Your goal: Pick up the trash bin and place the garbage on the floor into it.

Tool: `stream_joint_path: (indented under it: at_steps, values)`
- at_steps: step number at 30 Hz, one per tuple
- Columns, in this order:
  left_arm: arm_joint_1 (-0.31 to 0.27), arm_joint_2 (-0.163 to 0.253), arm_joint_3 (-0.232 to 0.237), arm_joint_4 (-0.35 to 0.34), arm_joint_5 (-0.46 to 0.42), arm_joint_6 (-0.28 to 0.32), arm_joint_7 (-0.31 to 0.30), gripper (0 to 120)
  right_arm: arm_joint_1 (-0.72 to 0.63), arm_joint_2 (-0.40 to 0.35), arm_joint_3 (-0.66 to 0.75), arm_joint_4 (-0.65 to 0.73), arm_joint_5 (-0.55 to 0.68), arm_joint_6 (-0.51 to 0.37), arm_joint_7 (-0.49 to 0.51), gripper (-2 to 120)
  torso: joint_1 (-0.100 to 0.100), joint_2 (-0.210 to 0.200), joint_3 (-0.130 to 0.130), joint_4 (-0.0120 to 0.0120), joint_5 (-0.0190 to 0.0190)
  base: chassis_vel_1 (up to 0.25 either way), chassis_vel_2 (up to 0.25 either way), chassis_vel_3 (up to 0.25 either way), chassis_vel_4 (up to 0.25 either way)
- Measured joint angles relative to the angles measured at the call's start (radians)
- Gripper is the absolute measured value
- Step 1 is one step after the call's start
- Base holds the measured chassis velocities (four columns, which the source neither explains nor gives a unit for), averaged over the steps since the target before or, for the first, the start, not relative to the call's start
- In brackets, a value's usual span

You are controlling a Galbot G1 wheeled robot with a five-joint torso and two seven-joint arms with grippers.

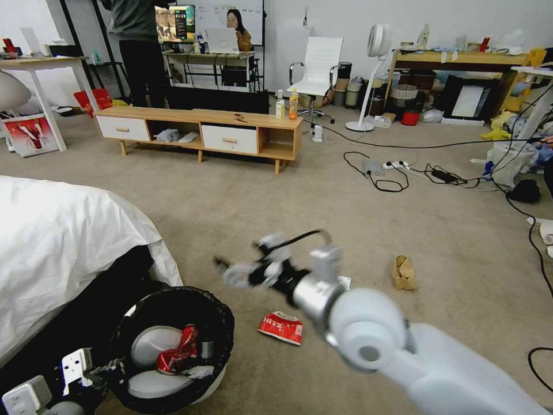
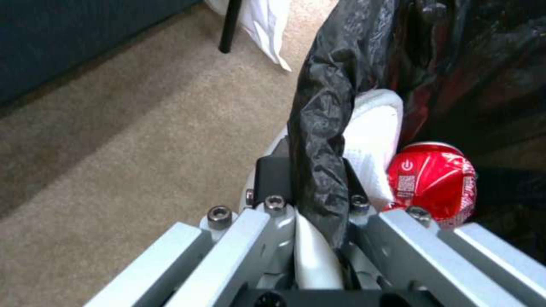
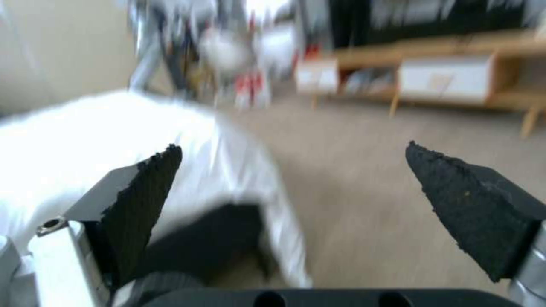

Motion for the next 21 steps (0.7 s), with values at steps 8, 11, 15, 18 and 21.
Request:
stream_joint_path:
  at_steps: [8, 11, 15, 18, 21]
  values:
    - [0.016, -0.011, -0.022, -0.011, -0.004, 0.0, 0.003, 3, -0.131, -0.035, 0.23, 0.033, -0.126, 0.203, -0.058, 100, 0.0, 0.0, 0.0, 0.0004, 0.0001, 0.0, 0.0, 0.0, 0.0]
    - [0.026, -0.019, -0.03, -0.015, -0.001, 0.0, 0.011, 3, -0.225, -0.038, 0.355, 0.048, -0.173, 0.261, -0.077, 100, 0.0, 0.0, 0.0, 0.0001, 0.0001, 0.0, 0.0, 0.0, 0.0]
    - [0.042, -0.033, -0.04, -0.029, 0.004, 0.0, 0.014, 3, -0.336, -0.031, 0.469, 0.054, -0.263, 0.328, -0.111, 100, 0.0, 0.0, 0.0, 0.0005, 0.0001, 0.0, 0.0, 0.0, 0.0]
    - [0.05, -0.04, -0.042, -0.037, 0.011, 0.0, 0.014, 3, -0.412, -0.028, 0.539, 0.054, -0.347, 0.385, -0.145, 100, 0.0, 0.0, 0.0, 0.0002, 0.0, 0.0, 0.0, 0.0, 0.0]
    - [0.059, -0.05, -0.041, -0.045, 0.02, 0.0, 0.018, 3, -0.499, -0.02, 0.6, 0.052, -0.446, 0.441, -0.168, 100, 0.0, 0.0, 0.0, 0.0002, 0.0, 0.0, 0.0, 0.0, 0.0]
